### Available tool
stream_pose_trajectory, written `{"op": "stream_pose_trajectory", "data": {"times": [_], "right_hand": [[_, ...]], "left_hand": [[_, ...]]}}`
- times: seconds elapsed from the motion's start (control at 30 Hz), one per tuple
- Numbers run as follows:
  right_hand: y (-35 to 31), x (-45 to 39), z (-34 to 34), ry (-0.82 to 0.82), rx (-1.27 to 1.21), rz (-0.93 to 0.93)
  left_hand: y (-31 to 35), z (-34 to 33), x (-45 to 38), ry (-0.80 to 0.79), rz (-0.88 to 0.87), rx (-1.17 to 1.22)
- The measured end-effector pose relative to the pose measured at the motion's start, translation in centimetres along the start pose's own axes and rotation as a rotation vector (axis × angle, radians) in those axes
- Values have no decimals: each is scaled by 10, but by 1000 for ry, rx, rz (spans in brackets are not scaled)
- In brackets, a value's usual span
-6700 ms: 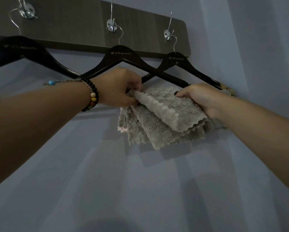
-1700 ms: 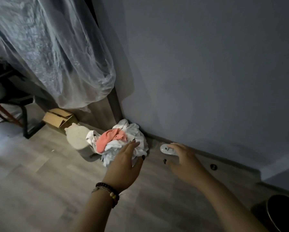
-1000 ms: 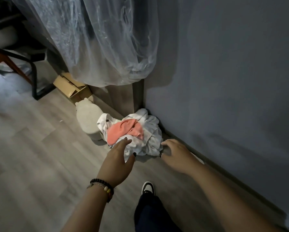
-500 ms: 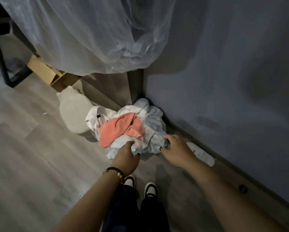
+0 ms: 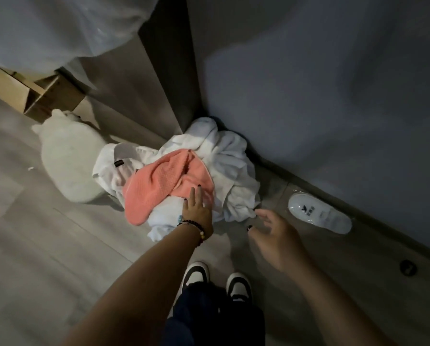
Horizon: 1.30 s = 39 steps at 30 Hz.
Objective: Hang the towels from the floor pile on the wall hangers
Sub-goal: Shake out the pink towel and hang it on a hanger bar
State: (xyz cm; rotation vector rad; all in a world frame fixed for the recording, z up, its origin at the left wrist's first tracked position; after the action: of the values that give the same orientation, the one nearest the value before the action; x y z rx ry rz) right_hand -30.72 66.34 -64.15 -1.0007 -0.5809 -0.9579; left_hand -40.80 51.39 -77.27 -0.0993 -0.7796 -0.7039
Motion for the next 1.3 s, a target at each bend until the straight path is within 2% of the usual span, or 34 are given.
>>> {"op": "stream_pose_trajectory", "data": {"times": [0.07, 0.13, 0.2, 0.27, 0.33, 0.43, 0.53, 0.63, 0.77, 1.03, 1.17, 1.3], "right_hand": [[8, -9, -4, -18, -2, -13], [15, -13, -4, -16, -7, -18], [20, -13, -3, -16, -18, -41], [21, -5, 1, -29, -36, -67], [17, 8, 6, -51, -47, -84], [4, 37, 18, -76, -56, -84], [-17, 71, 33, -79, -63, -61], [-45, 108, 52, -66, -50, -5], [-79, 157, 77, -75, -46, 71], [-123, 247, 134, 14, -115, 237], [-137, 299, 168, 124, -146, 327], [-143, 357, 185, 59, -174, 425]], "left_hand": [[-5, -12, -14, -34, 11, -32], [-6, -15, -20, 14, 41, 9], [-8, -7, -16, 236, 71, 135], [-11, 9, -3, 554, 93, 313], [-13, 27, 23, 763, 198, 553], [-11, 60, 71, 924, 327, 816], [0, 107, 126, 1045, 325, 917], [12, 152, 174, 1068, 289, 1025], [34, 211, 237, 1109, 152, 1144], [101, 326, 352, 1227, -235, 1404], [128, 357, 391, 1174, -391, 1588], [151, 378, 420, 1094, -453, 1731]]}}
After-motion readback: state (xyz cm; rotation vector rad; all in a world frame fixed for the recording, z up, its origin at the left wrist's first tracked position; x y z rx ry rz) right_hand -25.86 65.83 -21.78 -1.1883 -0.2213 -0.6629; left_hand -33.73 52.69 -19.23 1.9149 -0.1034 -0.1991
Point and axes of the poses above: each hand's wrist, its own x-axis away from the middle knuckle, its own z-axis out of the back of the hand, y = z × x, the point moved 4 cm from there along -x, towards the middle knuckle, and after that the axes turned 13 degrees about -z, right-handed, at the moved point
